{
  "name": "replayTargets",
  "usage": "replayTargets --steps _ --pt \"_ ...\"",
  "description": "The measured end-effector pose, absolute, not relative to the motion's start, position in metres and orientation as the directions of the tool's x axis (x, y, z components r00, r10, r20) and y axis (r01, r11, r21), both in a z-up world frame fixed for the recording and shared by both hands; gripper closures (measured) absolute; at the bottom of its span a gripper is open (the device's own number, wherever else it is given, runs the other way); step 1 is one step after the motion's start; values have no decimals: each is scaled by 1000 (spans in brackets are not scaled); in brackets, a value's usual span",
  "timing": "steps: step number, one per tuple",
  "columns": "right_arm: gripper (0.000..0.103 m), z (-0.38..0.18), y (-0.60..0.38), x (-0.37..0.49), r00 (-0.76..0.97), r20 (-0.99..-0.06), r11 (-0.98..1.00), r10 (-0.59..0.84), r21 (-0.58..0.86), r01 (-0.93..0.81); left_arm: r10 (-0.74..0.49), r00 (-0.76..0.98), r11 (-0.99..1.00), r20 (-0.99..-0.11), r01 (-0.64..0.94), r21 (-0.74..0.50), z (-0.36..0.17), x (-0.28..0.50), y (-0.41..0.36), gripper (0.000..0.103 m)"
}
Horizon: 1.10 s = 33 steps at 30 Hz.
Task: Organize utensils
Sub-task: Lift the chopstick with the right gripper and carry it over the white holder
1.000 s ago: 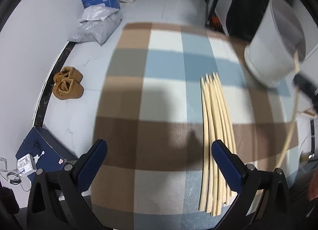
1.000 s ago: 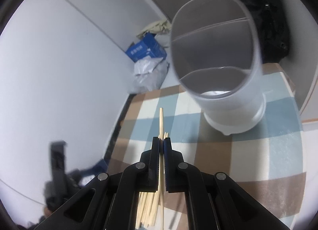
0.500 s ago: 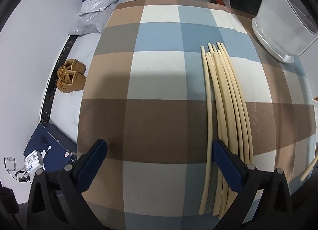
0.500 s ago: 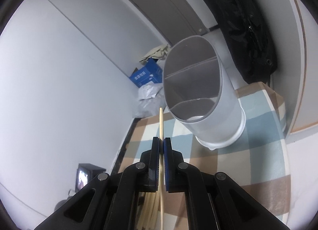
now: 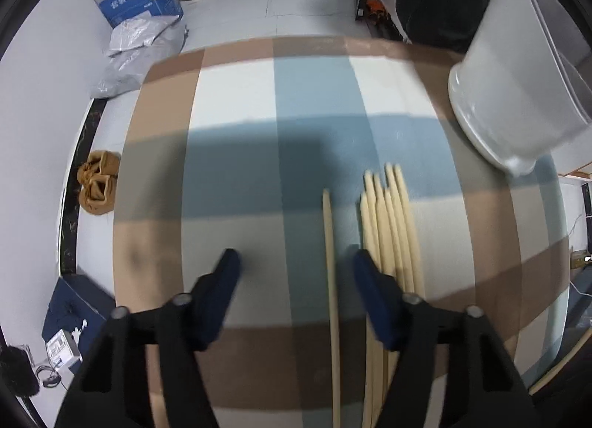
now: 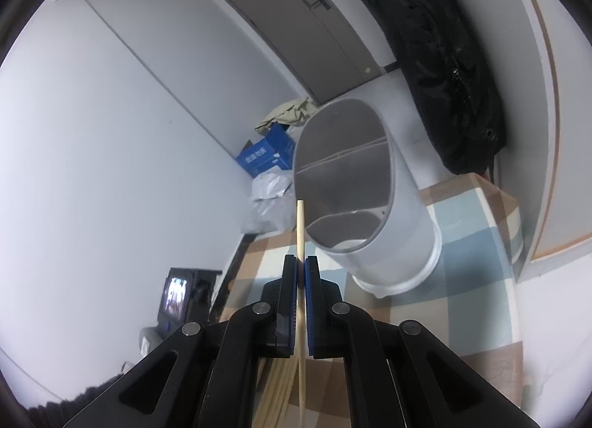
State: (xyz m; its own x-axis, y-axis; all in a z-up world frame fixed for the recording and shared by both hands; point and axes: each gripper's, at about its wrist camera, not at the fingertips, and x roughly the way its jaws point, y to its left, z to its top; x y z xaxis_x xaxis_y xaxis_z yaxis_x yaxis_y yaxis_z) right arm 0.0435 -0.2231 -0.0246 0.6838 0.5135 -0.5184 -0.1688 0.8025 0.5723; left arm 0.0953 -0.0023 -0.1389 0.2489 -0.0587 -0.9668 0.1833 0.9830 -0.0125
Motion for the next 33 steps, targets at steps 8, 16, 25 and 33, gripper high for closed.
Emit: replayTargets --steps 8,16,25,33 --pt "100 -15 -239 30 710 -509 817 487 552 -165 -148 269 983 -952 145 -112 -135 104 -2 103" --pt "100 -9 -233 24 733 -494 836 468 517 -185 -216 454 975 -865 144 -168 -79 60 7 103" --pt "100 -2 -208 5 762 -462 867 455 425 -260 -210 667 978 -715 151 -146 -23 -8 5 103" --pt "100 3 -186 -9 778 -442 884 446 355 -305 -208 647 977 -733 167 -129 -27 20 18 103"
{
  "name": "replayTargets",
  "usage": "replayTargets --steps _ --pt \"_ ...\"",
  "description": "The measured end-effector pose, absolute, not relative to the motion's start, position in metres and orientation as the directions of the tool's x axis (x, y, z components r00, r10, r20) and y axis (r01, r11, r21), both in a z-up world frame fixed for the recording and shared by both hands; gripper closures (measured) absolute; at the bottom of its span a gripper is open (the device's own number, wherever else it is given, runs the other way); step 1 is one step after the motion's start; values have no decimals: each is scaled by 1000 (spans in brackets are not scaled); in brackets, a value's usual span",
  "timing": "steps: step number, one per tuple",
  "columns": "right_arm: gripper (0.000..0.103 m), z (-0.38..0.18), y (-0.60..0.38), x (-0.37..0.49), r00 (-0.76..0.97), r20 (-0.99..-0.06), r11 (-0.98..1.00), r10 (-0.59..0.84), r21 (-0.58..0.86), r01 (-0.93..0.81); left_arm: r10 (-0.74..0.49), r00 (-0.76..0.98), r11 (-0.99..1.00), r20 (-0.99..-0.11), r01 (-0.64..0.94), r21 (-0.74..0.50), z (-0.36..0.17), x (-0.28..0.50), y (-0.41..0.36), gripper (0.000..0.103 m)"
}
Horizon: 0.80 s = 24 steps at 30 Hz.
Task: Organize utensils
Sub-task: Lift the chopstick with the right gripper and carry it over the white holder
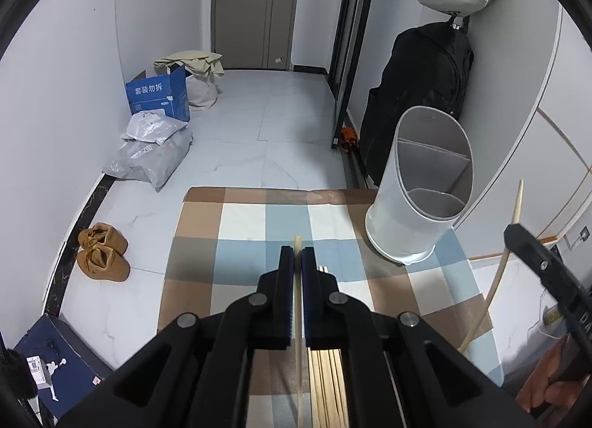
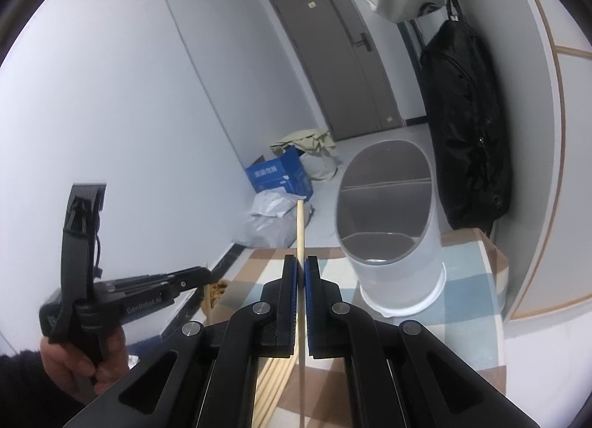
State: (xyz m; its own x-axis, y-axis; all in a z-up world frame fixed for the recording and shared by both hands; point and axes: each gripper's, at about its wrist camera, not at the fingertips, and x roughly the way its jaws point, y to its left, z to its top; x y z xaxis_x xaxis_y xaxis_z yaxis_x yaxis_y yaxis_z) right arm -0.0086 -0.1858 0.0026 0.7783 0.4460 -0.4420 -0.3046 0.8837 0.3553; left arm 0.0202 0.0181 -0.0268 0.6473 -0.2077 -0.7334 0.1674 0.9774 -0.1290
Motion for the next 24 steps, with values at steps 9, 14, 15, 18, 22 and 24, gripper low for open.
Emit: replayTargets --steps 9,14,15,18,22,24 --pt "100 42 -185 -9 815 -371 886 445 313 -341 -294 666 956 -685 210 -205 25 24 10 103" --pt "100 83 -203 7 852 -311 894 420 304 -330 -342 718 940 -606 257 -226 75 46 -12 103" --pt "100 90 -207 10 858 -301 895 417 298 -331 -356 721 934 -594 269 -234 83 51 -16 103" --pt "100 117 -217 24 884 -255 908 392 259 -328 -381 739 924 -556 299 -237 105 68 -30 103" --pt "100 139 -231 50 909 -203 919 364 237 -314 -409 751 913 -518 337 -231 127 95 -50 103" --pt "100 144 -239 64 921 -180 925 346 227 -303 -419 757 908 -501 349 -233 131 108 -55 103"
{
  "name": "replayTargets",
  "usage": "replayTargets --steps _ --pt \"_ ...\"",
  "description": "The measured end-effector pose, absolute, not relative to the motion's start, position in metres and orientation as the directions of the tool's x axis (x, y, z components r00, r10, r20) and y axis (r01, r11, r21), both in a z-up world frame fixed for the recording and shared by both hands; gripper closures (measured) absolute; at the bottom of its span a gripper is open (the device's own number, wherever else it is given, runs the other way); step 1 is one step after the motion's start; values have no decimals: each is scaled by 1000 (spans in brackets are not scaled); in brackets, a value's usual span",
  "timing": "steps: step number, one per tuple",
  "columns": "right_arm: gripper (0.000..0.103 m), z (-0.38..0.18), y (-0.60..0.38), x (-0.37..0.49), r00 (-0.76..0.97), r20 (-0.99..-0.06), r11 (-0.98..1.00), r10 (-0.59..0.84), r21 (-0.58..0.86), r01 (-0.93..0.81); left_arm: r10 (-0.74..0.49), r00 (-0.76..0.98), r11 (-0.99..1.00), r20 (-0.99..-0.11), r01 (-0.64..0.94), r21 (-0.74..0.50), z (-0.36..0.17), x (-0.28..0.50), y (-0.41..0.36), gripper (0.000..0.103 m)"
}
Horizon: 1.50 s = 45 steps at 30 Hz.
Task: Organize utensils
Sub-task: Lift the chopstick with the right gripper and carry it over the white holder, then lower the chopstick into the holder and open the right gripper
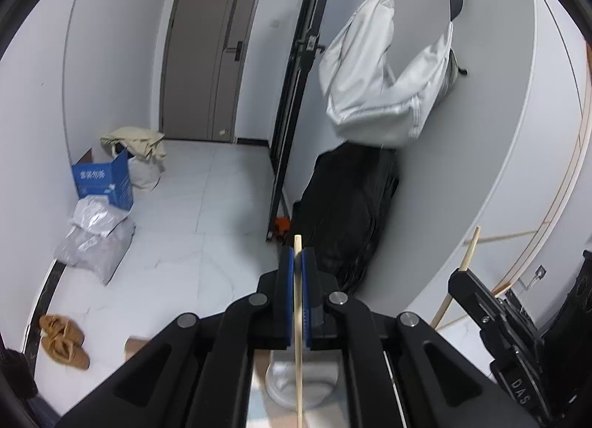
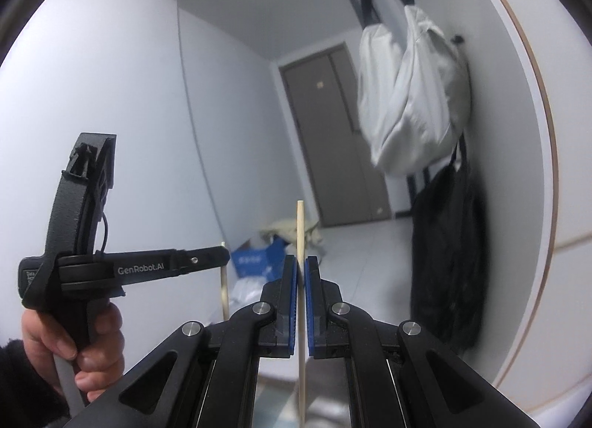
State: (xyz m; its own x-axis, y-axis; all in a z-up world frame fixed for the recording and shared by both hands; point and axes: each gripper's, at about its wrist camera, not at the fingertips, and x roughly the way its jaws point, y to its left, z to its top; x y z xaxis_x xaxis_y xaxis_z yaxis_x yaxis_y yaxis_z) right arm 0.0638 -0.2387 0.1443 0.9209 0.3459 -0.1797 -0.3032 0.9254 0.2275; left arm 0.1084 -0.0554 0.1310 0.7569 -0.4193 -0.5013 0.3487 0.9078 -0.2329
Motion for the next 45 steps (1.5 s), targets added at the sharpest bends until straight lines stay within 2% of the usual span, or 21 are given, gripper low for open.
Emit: replayTargets --steps 9,14,19,29,33,38,39,40,41,42,43,45 --pt "100 128 -264 132 944 -143 930 298 267 -253 -424 773 906 -473 351 -238 113 153 -64 103" --pt "100 103 -262 148 947 -142 939 288 237 -250 -453 768 891 -454 366 -270 94 166 -58 103" --pt "100 79 -261 156 943 -155 939 294 229 -255 -456 788 890 -414 387 -244 85 166 -66 103" --pt "99 66 -260 153 935 -164 936 315 219 -276 -501 747 865 -436 446 -231 68 150 -64 103" --pt "99 61 -260 153 924 -195 934 328 213 -286 -527 719 849 -453 474 -235 71 148 -65 103" --pt "94 54 -256 148 900 -246 928 360 198 -317 -591 623 801 -513 529 -281 66 154 -70 103" --pt "84 54 -256 146 896 -257 927 363 198 -319 -599 604 795 -525 528 -299 66 154 -69 98" --pt "77 54 -256 143 893 -267 927 363 204 -316 -603 593 793 -534 523 -314 65 154 -68 87" --pt "64 55 -258 141 890 -268 923 369 216 -318 -595 591 799 -544 506 -325 67 153 -65 79" --pt "58 56 -259 134 889 -265 920 373 228 -318 -595 586 801 -551 491 -342 68 152 -62 59" --pt "57 58 -261 130 890 -264 919 373 235 -316 -591 595 804 -545 482 -348 70 148 -58 47" --pt "45 63 -263 116 896 -266 924 357 239 -297 -576 629 817 -523 465 -340 76 136 -50 46"
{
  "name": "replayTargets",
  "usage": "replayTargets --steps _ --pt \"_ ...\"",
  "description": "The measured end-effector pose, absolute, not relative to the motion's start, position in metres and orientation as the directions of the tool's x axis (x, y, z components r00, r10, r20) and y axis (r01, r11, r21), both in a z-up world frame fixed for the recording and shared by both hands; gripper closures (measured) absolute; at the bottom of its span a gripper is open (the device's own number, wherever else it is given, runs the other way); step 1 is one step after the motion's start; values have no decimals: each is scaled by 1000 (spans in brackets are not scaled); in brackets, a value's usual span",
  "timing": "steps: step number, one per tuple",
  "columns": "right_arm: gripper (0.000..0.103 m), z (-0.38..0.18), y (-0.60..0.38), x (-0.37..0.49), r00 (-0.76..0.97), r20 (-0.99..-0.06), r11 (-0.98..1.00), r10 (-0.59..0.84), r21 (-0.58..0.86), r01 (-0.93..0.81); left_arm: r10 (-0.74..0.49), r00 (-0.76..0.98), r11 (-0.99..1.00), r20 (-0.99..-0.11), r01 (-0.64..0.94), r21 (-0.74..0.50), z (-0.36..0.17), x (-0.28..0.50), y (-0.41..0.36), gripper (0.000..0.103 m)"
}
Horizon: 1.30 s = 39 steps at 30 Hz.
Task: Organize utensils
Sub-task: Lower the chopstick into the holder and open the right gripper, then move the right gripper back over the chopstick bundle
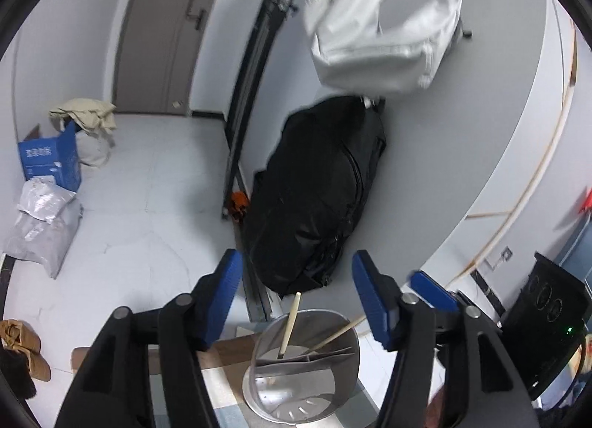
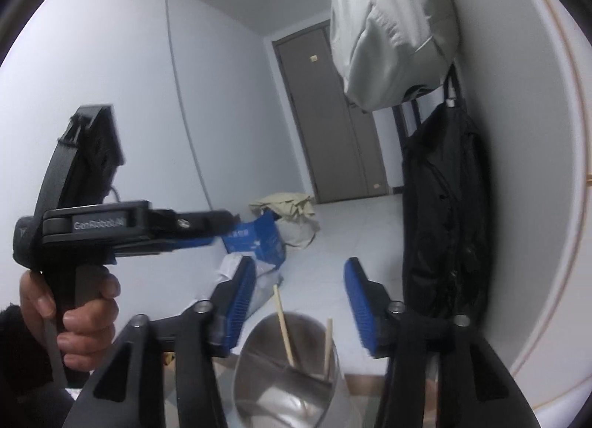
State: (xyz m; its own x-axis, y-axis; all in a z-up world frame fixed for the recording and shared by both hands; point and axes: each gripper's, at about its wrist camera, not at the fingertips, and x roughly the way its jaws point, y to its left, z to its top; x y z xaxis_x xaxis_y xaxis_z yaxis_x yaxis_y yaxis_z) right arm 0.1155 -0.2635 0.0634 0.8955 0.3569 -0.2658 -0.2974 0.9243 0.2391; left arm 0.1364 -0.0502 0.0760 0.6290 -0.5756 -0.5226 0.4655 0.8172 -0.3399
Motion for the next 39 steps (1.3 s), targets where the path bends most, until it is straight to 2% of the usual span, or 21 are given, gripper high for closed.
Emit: replayTargets --steps 2,4,5,10,14,18,22,26,31,36,39 --pt "38 67 -267 98 907 -252 929 338 245 -278 -556 647 831 -521 448 -330 83 127 -45 45" --pt "30 72 -270 83 912 -248 931 326 250 -265 -526 669 851 -525 413 -326 88 117 -39 34" --pt "27 73 -270 78 913 -249 933 322 248 -261 -495 689 869 -529 384 -313 92 109 -36 32" --pt "17 87 -263 47 914 -234 929 331 253 -272 -387 744 922 -545 293 -255 101 78 -31 28" --pt "0 103 -248 20 913 -197 918 356 254 -303 -301 780 953 -548 225 -203 107 50 -28 21" --pt "0 115 -233 -6 898 -168 897 406 263 -357 -265 799 962 -539 184 -200 112 22 -23 18" --pt "0 121 -216 -27 874 -147 872 464 248 -422 -256 813 964 -522 174 -201 113 0 -14 6" --pt "0 119 -201 -43 847 -148 847 511 258 -465 -239 818 967 -524 153 -201 109 -13 -9 4" --pt "0 103 -188 -56 830 -207 845 518 273 -460 -231 805 965 -546 120 -232 91 -29 9 2" --pt "0 80 -182 -61 797 -302 846 523 294 -444 -243 730 960 -638 89 -264 56 -33 25 2" --pt "0 64 -180 -62 788 -345 856 510 293 -427 -195 711 973 -676 56 -223 30 -27 29 2"
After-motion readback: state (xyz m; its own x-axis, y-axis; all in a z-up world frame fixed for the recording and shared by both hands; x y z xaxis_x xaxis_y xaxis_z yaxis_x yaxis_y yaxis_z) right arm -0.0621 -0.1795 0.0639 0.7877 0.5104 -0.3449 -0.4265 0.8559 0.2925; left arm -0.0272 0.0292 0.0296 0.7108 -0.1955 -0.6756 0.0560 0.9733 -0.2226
